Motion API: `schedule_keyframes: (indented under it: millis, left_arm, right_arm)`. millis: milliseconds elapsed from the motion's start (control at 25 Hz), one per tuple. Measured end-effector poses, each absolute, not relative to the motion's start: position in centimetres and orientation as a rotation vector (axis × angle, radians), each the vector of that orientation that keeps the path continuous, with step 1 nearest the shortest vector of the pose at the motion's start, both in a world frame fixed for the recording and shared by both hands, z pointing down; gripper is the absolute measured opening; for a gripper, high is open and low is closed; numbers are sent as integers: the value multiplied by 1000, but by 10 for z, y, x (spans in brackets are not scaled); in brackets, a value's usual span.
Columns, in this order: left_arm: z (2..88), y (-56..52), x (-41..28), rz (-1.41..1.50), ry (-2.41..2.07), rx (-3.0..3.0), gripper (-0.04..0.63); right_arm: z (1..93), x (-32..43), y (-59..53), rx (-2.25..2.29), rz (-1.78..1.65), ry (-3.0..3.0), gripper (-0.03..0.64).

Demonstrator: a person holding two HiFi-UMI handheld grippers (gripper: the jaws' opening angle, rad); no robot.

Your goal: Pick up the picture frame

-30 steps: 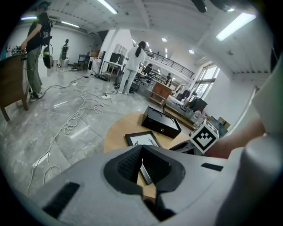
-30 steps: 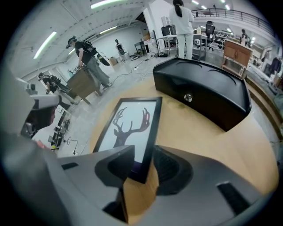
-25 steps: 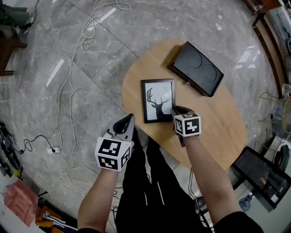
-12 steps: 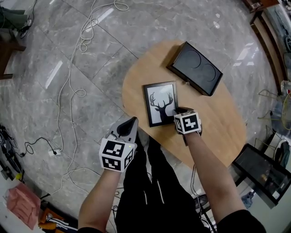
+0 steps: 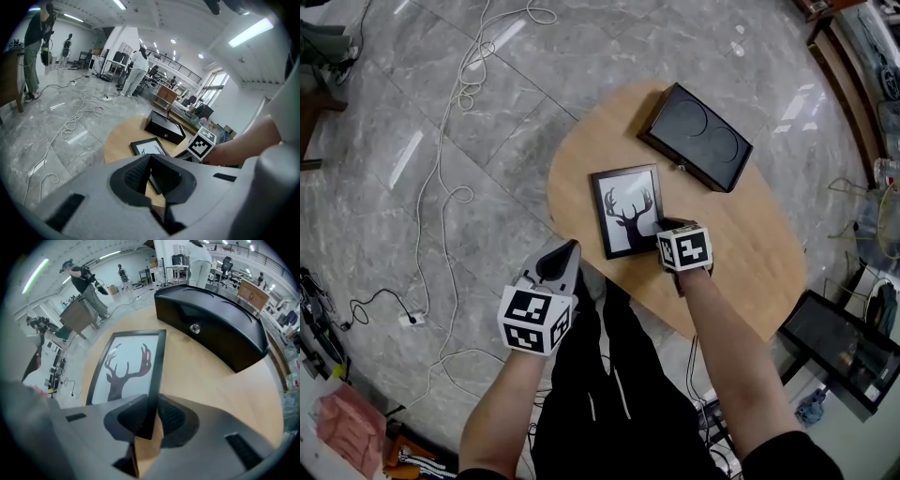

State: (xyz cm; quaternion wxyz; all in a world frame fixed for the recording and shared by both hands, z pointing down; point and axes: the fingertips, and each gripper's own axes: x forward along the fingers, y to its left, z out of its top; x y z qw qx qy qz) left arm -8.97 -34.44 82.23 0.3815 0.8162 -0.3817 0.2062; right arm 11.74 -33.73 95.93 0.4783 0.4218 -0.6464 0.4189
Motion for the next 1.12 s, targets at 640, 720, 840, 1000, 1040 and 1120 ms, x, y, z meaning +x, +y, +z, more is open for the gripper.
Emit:
schedule_keyframes:
  millis: [640, 720, 840, 1000, 1040, 1120]
  left_arm:
    - [744, -351, -120, 526, -1044, 2128, 8]
    - [724, -353, -123, 515, -1052, 2139, 8]
    - [692, -354, -127, 506, -1064, 2153, 8]
    - [650, -365, -125, 472, -1068, 2197, 8]
    - [638, -367, -125, 464, -1068, 2209, 8]
    - [616, -365, -123, 456, -1064, 2223, 8]
  right_arm:
    - [877, 122, -331, 1132, 1022, -1678, 71]
    - [854, 126, -329, 1177, 1037, -1690, 71]
    - [816, 130, -325, 1244, 1052, -1714, 71]
    - [757, 142, -330, 1366, 1058, -1761, 71]
    - [741, 145, -330, 1398, 1059, -1770, 71]
    - [711, 150, -325, 1446, 1065, -1785, 71]
